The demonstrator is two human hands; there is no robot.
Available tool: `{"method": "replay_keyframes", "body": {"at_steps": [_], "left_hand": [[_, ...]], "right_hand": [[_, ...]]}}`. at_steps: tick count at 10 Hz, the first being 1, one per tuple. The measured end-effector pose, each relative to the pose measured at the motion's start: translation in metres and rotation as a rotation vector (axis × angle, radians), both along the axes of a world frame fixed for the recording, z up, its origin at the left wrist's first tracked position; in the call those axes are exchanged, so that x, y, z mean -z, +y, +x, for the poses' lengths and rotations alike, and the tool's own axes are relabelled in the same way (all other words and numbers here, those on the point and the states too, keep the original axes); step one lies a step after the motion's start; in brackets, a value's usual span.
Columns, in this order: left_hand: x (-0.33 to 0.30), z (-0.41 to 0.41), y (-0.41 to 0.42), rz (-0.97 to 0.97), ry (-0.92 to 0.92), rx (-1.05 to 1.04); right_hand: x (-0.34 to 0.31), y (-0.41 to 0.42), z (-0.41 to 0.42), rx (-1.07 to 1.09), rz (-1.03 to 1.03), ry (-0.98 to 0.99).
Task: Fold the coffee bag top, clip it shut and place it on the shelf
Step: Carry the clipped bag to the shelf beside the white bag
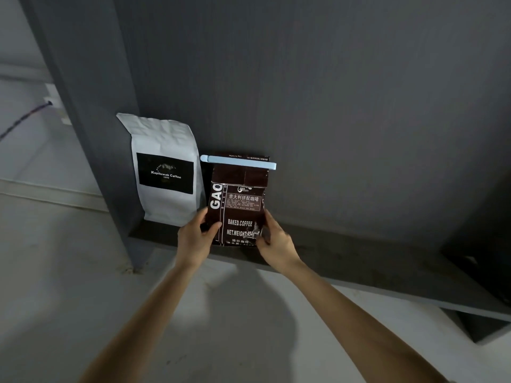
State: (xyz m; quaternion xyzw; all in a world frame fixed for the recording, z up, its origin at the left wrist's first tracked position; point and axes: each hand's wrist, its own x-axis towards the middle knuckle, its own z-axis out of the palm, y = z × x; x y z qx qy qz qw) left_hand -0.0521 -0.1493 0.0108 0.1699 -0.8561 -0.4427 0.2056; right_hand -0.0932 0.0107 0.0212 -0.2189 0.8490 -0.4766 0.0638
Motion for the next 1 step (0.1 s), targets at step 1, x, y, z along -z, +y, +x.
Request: {"method": "replay_keyframes", "body": {"at_steps": [1], "left_hand": [[0.0024,-0.0017,-0.0020,-0.004,-0.007,-0.013]], "right_hand": [[0.0025,0.0006,-0.0014,-0.008,0.023,-0.006]]}}
